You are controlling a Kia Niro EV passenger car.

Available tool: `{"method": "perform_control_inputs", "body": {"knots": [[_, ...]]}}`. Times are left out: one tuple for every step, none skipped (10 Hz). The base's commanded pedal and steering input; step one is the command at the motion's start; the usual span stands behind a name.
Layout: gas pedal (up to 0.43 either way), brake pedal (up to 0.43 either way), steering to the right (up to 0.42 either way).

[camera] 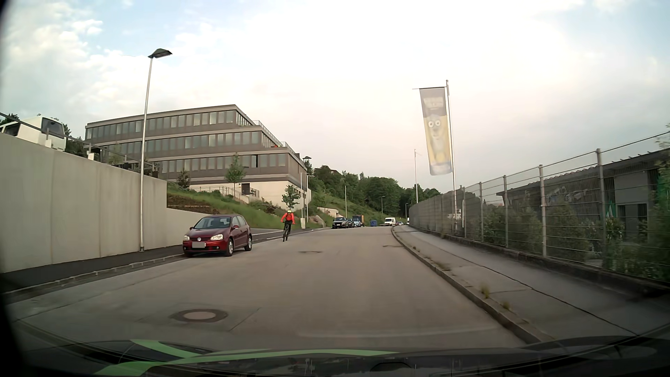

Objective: Follow the waypoints while adhering to traffic rules and regulations

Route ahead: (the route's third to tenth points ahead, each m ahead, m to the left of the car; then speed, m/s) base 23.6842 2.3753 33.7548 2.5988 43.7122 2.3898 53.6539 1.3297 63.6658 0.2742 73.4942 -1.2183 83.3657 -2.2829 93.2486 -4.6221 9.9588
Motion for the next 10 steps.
{"method": "perform_control_inputs", "body": {"knots": [[0.138,0.000,0.001],[0.138,0.000,0.001],[0.118,0.000,0.001],[0.110,0.000,0.002],[0.110,0.000,0.001],[0.098,0.000,0.002],[0.098,0.000,0.002],[0.098,0.000,0.002],[0.098,0.000,0.001],[0.098,0.000,0.002]]}}
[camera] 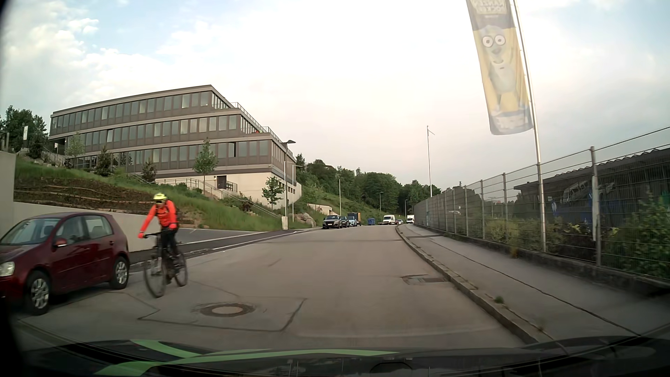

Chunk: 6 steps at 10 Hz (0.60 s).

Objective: Follow the waypoints while adhering to traffic rules and regulations

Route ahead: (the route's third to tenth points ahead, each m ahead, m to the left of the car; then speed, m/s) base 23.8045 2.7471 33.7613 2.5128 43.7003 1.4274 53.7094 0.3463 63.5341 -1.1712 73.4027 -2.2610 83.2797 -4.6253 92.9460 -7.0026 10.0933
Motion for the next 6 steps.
{"method": "perform_control_inputs", "body": {"knots": [[0.098,0.000,0.003],[0.098,0.000,0.003],[0.098,0.000,0.003],[0.098,0.000,0.003],[0.098,0.000,0.003],[0.098,0.000,0.004]]}}
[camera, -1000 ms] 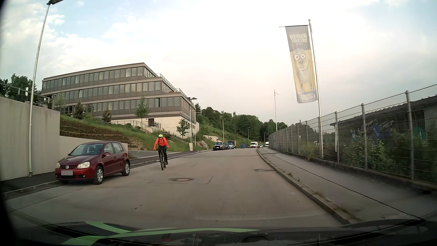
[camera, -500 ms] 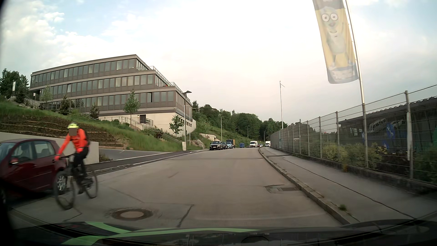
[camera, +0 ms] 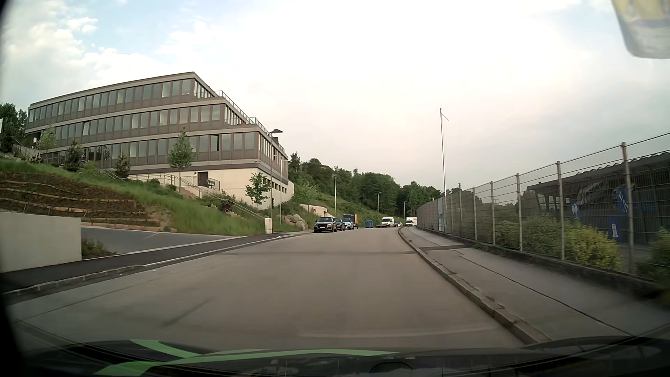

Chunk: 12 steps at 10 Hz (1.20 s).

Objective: Follow the waypoints while adhering to traffic rules and regulations

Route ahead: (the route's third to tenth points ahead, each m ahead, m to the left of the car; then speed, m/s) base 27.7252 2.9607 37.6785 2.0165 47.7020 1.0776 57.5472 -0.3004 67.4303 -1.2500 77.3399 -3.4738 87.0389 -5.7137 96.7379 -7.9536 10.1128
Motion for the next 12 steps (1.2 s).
{"method": "perform_control_inputs", "body": {"knots": [[0.098,0.000,0.004],[0.098,0.000,0.004],[0.098,0.000,0.005],[0.098,0.000,0.005],[0.098,0.000,0.005],[0.098,0.000,0.005],[0.098,0.000,0.005],[0.098,0.000,0.005],[0.098,0.000,0.005],[0.098,0.000,0.005],[0.098,0.000,0.005],[0.098,0.000,0.005]]}}
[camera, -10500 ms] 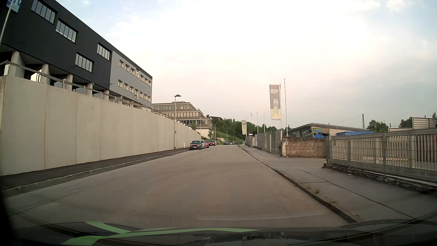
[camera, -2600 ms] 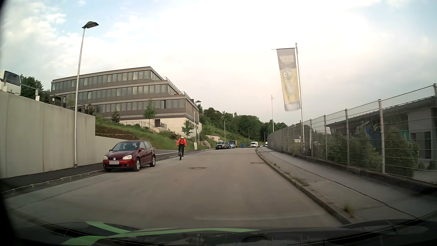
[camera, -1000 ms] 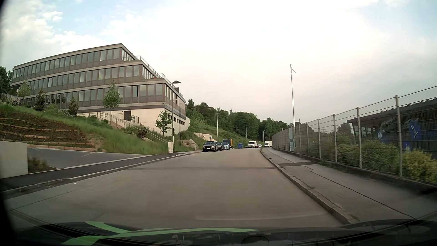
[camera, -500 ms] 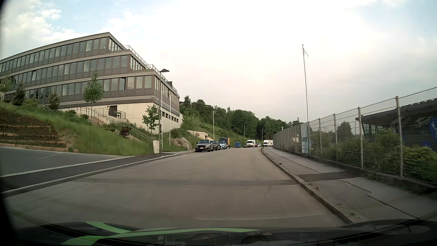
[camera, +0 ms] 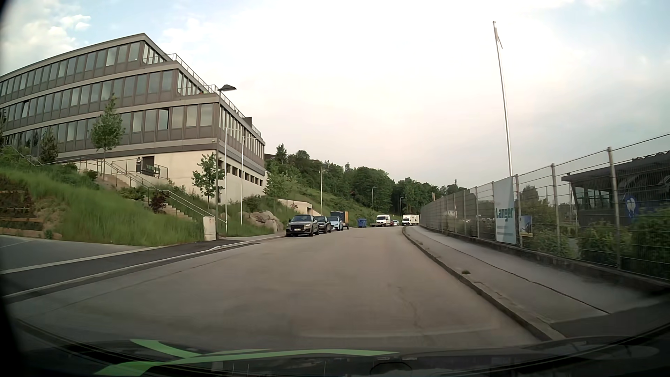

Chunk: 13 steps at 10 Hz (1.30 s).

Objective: Follow the waypoints while adhering to traffic rules and regulations

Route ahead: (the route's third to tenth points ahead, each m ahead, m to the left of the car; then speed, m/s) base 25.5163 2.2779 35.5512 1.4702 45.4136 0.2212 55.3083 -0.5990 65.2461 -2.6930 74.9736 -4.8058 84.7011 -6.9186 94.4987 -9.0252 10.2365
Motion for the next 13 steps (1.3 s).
{"method": "perform_control_inputs", "body": {"knots": [[0.098,0.000,0.005],[0.098,0.000,0.005],[0.098,0.000,0.006],[0.098,0.000,0.008],[0.098,0.000,0.010],[0.098,0.000,0.010],[0.087,0.000,0.010],[0.087,0.000,0.010],[0.067,0.000,0.011],[0.067,0.000,0.013],[0.067,0.000,0.015],[0.067,0.000,0.015],[0.067,0.000,0.015]]}}
